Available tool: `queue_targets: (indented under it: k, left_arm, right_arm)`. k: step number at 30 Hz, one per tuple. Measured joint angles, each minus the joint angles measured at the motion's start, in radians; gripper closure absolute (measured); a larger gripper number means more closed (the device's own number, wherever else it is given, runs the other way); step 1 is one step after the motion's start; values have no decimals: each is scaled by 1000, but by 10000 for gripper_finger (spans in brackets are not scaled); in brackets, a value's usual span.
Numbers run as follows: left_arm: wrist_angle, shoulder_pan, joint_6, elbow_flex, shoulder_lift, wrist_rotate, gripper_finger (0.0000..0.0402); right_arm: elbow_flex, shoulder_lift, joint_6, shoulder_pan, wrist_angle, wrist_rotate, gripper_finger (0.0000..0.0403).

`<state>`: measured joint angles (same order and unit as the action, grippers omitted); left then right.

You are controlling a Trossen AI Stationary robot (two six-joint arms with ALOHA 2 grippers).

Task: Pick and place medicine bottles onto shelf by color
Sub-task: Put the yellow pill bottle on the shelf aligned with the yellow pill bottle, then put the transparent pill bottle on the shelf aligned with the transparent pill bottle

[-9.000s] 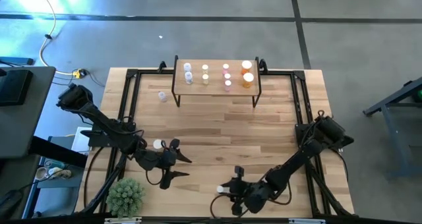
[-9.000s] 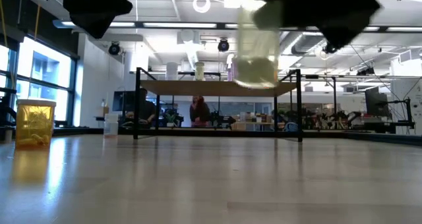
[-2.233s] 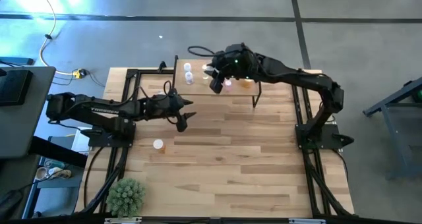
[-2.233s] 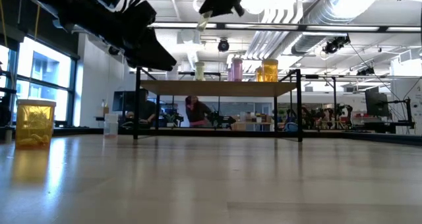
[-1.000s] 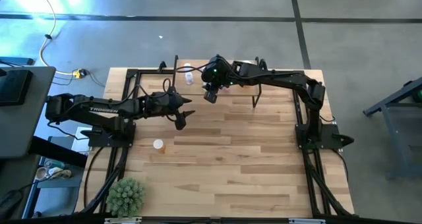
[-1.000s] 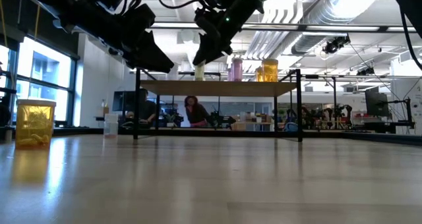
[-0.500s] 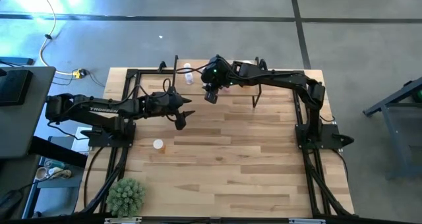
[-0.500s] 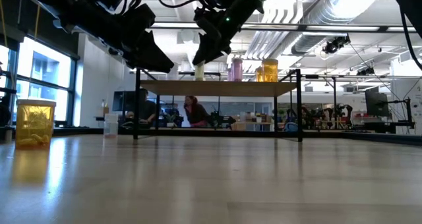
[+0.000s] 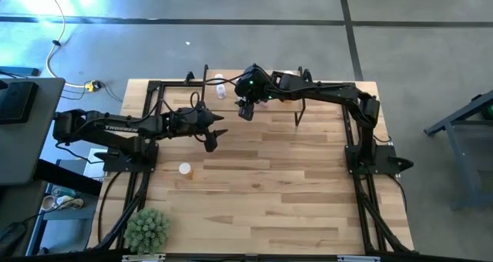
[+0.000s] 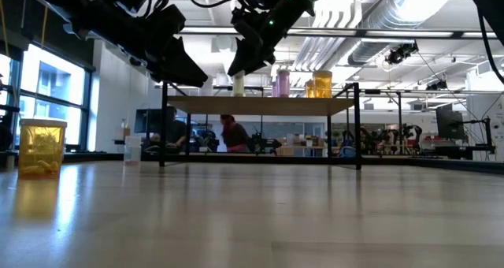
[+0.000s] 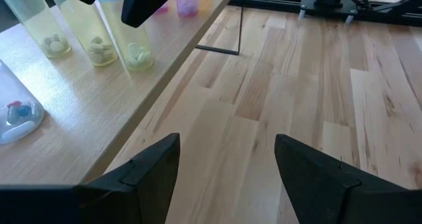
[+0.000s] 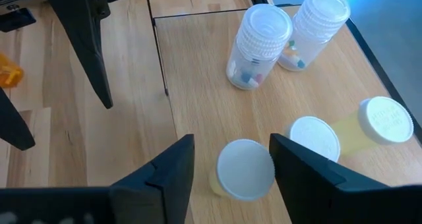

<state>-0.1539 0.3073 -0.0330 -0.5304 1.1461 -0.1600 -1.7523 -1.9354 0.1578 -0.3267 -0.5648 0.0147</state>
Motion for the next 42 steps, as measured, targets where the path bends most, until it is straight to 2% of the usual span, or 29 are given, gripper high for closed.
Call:
queue_targets:
  k: [24, 34, 40, 42]
  left_arm:
    - [22, 0, 0, 0, 0, 0, 163]
    - [66, -2, -26, 0, -57, -4, 163]
    - [194, -2, -90, 0, -145, -55, 163]
    - [257, -2, -120, 0, -179, -81, 163]
  right_arm:
    - [-2, 80, 2, 19, -42, 0, 215]
    - [-2, 207, 38, 35, -186, 0, 215]
    - [0, 225, 9, 90, -381, 0, 215]
    - [17, 222, -1, 116, -388, 0, 215]
